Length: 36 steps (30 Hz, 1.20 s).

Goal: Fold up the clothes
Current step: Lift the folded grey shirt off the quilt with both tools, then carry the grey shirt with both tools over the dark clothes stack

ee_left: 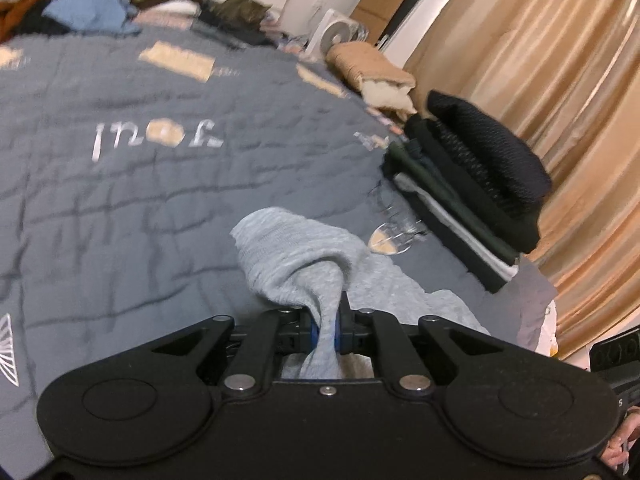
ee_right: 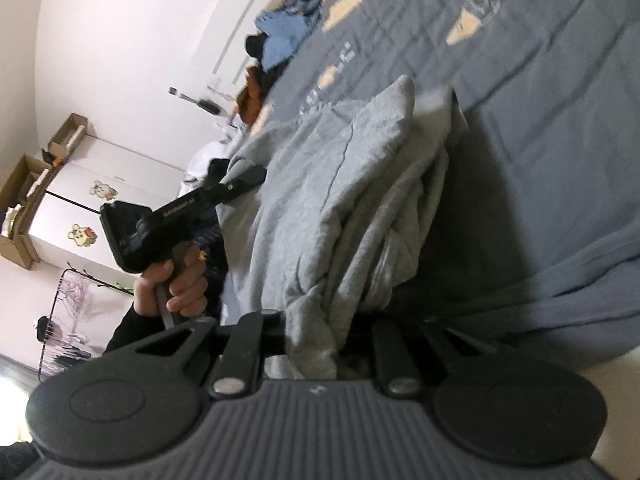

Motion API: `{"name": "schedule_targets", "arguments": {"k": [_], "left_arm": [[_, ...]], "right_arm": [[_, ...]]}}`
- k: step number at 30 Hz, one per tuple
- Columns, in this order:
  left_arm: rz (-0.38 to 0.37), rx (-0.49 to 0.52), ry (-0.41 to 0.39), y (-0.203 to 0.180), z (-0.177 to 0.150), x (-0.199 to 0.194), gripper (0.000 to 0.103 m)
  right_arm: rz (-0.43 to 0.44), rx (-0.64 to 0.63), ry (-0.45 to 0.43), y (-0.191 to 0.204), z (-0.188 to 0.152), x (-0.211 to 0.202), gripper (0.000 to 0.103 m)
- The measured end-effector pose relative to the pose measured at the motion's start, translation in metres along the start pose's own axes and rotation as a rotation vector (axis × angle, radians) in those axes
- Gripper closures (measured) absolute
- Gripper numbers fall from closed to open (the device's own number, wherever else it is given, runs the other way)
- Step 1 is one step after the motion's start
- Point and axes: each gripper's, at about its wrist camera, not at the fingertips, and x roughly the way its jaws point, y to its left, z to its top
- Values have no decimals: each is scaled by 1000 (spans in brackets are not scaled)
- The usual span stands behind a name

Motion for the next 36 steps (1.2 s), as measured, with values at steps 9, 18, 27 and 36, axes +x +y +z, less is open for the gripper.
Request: {"name": "schedule_targets", "arguments": {"k": [9,18,27,36], "left_arm": [[10,92,-91,-84,11,-36,96],[-12,161,-198,-160,28,-53,96],[-61,221,-262,-219,52,-29,96],[-109,250,-321,-267,88,9,96]], "right_arm": [[11,-74,-70,32,5,-60,88],[4,-125,-146,54,16,-128,88],[-48,-170,-230,61,49,-193,88],[-128,-201,-297,65,103,-240,88]]}}
